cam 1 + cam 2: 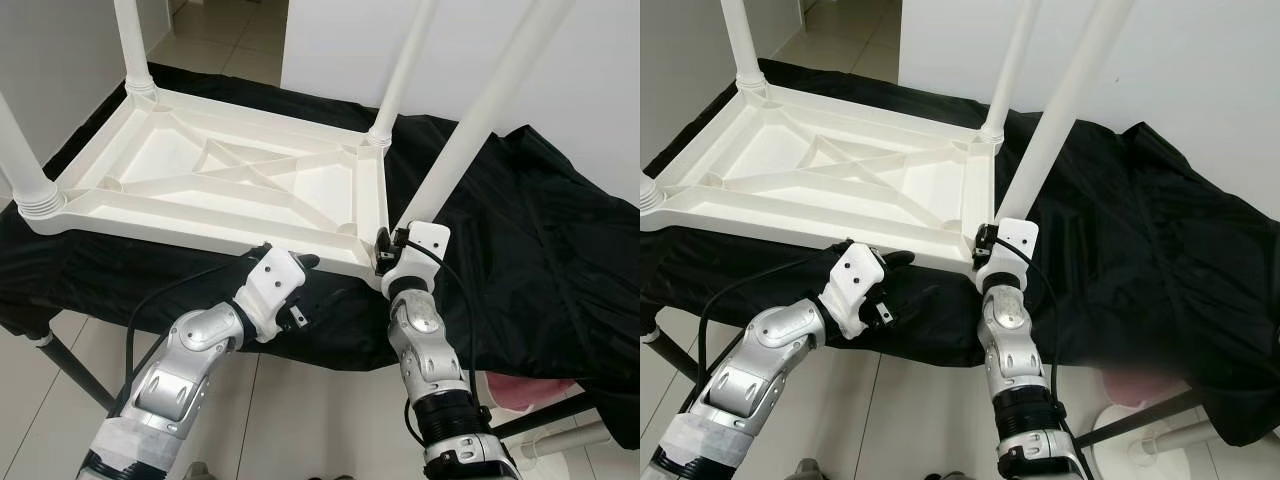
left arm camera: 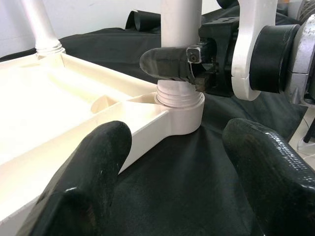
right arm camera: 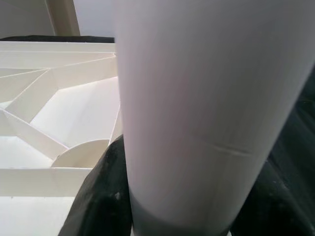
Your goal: Building children table
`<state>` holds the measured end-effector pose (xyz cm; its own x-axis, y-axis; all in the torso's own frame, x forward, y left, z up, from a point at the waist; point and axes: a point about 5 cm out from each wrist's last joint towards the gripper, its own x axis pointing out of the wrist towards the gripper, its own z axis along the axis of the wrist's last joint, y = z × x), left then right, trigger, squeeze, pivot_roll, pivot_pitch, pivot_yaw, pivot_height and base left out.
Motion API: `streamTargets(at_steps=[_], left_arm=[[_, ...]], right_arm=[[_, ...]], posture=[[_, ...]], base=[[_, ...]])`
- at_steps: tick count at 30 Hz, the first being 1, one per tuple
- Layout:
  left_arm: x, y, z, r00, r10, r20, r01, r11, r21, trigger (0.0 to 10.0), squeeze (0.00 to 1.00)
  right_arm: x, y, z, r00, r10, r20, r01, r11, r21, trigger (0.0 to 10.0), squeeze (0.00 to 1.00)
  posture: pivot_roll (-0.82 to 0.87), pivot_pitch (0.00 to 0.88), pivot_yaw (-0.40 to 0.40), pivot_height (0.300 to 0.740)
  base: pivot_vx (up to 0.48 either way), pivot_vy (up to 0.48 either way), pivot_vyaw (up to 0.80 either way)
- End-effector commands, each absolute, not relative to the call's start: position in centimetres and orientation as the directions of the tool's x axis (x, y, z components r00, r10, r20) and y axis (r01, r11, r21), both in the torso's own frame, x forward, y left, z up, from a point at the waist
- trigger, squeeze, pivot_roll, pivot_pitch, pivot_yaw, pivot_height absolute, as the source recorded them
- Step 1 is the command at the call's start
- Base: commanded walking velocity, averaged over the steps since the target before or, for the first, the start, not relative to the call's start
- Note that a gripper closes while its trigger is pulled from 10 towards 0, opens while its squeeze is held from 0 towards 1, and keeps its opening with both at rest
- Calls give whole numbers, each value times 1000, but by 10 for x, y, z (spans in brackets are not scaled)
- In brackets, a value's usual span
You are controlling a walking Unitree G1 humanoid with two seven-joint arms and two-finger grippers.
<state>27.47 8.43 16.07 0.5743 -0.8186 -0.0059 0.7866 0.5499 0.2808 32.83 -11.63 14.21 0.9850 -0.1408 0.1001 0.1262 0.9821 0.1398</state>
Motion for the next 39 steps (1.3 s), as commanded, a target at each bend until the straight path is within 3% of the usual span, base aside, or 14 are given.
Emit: streamTargets(at_steps=[1,2,10,12,13,19,21,39], left_arm=[[271,80,159,553,-833,-12,804,530,269,10000,0],[271,80,159,554,-832,-11,804,531,269,10000,0],[270,80,159,555,-832,-12,803,532,268,10000,0],[270,80,159,556,-831,-11,802,533,269,10000,0],[270,80,159,555,-832,-10,802,533,269,10000,0],[271,79,159,554,-832,-10,803,531,270,10000,0],[272,79,160,551,-834,-10,804,529,271,10000,0],[274,76,161,551,-834,-4,802,529,279,10000,0]], right_arm=[[325,-134,131,976,-212,56,204,972,115,10000,200],[324,-133,132,979,-189,70,179,976,125,10000,1000],[317,-135,134,988,-105,116,89,987,134,10000,1000],[315,-138,132,993,-2,117,-14,991,134,10000,1000],[315,-141,130,991,56,119,-71,989,130,10000,0],[316,-147,127,978,175,118,-187,976,107,10000,0],[322,-156,125,935,345,89,-349,936,38,10000,0],[345,-155,135,796,604,44,-598,795,-98,10000,0]], posture=[[86,94,-150,740],[86,94,-150,740],[88,84,-155,740],[87,81,-156,740],[86,80,-155,740],[82,78,-153,740],[80,74,-151,740],[100,53,-157,740]], base=[[0,0,0],[0,0,0],[0,0,0],[0,0,0],[0,0,0],[0,0,0],[0,0,0],[0,0,0]])
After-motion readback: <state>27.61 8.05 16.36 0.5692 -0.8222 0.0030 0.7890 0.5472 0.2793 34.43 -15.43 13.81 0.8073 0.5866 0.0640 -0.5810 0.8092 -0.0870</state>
